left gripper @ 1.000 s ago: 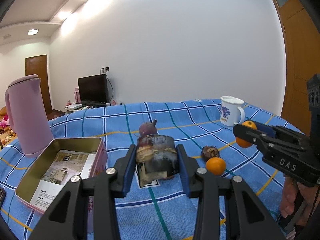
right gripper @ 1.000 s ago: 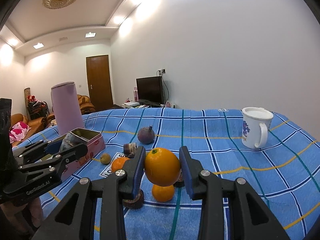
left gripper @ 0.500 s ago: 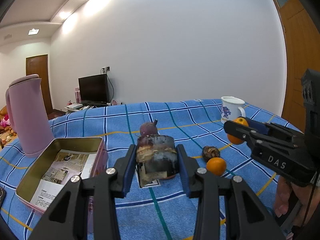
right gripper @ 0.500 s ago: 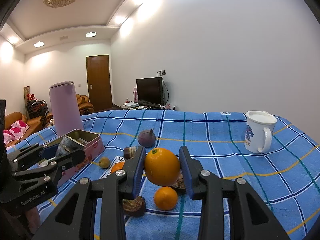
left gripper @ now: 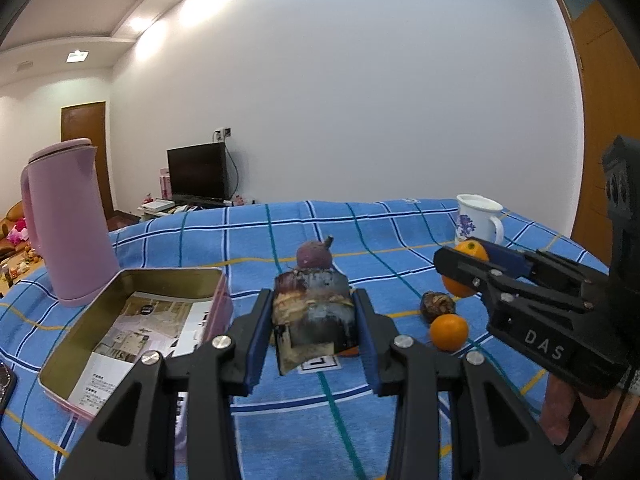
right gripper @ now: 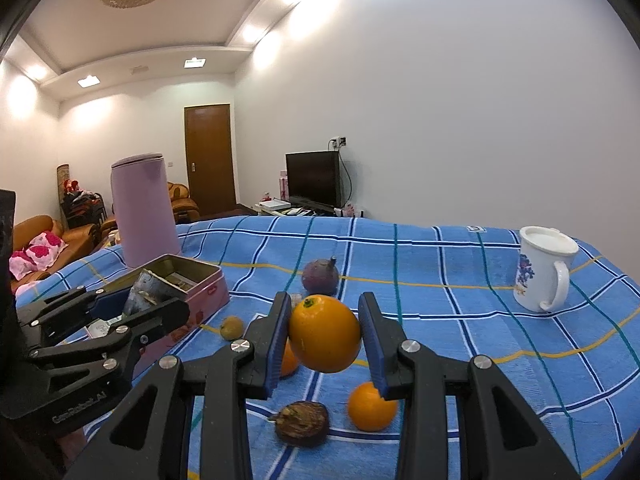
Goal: Organize fruits
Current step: 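Lift the snack roll with the left tool while the right tool lifts the orange, then release the snack roll into the pink tin with the left tool while the right tool drops the orange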
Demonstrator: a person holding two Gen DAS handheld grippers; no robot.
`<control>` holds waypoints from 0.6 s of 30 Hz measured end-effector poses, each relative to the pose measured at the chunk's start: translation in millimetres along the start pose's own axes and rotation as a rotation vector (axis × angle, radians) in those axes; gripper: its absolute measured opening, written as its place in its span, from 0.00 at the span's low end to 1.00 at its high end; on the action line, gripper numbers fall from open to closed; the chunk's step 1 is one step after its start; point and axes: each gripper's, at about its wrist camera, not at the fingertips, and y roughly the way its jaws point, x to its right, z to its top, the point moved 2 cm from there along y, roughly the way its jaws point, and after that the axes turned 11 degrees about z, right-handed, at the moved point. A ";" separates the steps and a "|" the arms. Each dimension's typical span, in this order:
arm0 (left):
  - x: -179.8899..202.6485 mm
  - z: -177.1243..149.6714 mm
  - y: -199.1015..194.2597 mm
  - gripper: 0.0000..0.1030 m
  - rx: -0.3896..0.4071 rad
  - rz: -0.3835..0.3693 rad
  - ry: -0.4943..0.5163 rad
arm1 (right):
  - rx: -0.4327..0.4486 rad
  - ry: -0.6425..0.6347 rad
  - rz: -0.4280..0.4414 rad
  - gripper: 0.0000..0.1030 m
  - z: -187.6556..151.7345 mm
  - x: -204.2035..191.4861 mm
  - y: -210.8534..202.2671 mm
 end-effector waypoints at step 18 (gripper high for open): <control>-47.9 -6.0 12.0 0.40 -0.060 0.066 -0.047 | -0.042 -0.056 0.078 0.36 6.4 -43.8 29.2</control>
